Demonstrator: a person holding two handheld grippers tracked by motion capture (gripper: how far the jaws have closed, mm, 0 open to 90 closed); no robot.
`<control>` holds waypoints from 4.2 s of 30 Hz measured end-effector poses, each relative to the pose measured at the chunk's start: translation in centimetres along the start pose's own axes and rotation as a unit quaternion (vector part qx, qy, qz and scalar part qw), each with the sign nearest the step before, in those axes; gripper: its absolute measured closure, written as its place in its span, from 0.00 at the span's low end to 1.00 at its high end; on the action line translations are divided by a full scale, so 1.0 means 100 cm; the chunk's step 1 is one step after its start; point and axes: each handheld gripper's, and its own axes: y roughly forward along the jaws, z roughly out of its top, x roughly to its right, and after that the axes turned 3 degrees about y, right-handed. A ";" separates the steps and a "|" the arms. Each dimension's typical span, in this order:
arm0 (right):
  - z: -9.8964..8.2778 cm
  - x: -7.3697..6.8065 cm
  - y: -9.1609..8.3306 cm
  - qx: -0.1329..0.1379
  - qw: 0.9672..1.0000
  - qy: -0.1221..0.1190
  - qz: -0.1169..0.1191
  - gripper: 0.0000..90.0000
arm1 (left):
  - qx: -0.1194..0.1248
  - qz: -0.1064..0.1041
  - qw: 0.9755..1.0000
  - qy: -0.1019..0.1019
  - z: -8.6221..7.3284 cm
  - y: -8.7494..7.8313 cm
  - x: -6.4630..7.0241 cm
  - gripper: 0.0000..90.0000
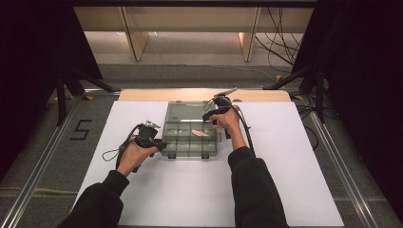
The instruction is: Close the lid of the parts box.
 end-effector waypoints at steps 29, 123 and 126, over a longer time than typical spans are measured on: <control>-0.005 0.016 -0.022 0.065 0.997 0.015 0.038 0.80 | 0.000 0.000 1.000 0.004 0.000 0.002 0.000 0.76; -0.068 0.006 -0.039 0.280 0.931 -0.232 -0.016 0.93 | 0.147 -0.014 0.989 -0.009 0.068 -0.064 -0.010 0.41; -0.068 0.005 -0.039 0.279 0.932 -0.233 -0.017 0.93 | 0.163 -0.009 0.987 -0.016 0.083 -0.070 -0.011 0.41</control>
